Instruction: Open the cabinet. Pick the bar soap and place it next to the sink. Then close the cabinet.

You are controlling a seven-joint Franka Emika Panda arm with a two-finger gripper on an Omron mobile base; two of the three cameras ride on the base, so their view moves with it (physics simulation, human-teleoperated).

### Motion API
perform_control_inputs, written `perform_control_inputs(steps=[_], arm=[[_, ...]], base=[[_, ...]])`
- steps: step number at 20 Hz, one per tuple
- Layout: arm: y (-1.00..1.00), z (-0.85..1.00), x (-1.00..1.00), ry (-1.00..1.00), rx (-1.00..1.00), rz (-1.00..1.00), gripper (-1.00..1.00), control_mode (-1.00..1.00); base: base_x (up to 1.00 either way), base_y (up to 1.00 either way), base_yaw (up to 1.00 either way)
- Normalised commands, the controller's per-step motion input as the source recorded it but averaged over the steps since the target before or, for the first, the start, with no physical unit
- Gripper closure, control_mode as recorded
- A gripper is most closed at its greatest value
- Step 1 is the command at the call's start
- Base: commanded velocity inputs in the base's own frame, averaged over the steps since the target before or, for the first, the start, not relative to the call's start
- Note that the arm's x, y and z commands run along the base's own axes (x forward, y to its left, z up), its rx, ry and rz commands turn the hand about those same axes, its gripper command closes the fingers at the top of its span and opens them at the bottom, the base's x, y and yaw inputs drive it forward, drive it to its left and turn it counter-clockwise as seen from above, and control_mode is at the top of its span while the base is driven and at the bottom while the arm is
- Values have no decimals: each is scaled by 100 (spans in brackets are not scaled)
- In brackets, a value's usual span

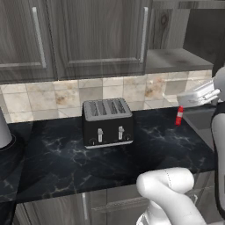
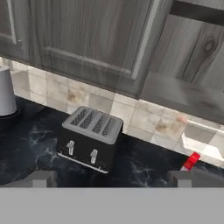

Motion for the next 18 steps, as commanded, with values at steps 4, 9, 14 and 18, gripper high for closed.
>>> perform_control_inputs(steps=[4,9,14,18], arm=[[5,0,25,0,-16,0,-100,-100],[0,0,0,0,-23,-3,-100,-100],[-5,0,0,0,-26,-5,-100,-100],[-11,0,0,0,-26,-7,-100,-100]], base=[[0,0,0],[0,0,0],[0,0,0],[0,0,0]])
